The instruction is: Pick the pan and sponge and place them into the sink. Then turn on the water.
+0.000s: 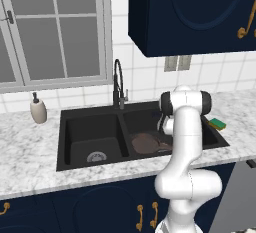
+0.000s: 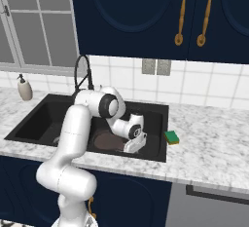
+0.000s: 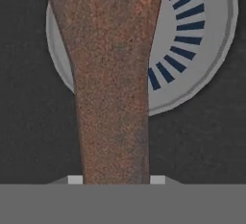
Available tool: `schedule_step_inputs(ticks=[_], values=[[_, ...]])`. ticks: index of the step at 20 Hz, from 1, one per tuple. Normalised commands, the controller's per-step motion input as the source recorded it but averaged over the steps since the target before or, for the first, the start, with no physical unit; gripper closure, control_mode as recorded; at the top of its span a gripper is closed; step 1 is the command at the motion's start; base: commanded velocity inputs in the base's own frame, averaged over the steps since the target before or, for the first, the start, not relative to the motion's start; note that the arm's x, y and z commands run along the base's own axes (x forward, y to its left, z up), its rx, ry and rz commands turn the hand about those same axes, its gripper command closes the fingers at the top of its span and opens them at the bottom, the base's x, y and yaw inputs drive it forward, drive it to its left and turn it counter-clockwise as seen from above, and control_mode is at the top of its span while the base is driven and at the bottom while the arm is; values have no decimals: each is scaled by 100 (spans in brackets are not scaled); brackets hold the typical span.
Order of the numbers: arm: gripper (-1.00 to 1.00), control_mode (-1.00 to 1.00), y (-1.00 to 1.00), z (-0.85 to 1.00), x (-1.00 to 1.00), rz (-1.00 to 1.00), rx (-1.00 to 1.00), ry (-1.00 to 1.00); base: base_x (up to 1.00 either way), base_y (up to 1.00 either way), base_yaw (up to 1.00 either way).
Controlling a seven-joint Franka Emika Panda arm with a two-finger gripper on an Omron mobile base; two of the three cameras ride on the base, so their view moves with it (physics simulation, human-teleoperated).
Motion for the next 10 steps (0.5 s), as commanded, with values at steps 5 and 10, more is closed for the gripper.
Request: schedule_step_inputs(ticks=[5,10], values=[[100,-100,0,-25,59,0,0,-18,0,0,0],[-100,-100,0,-1,43,0,0,-23,0,0,0]])
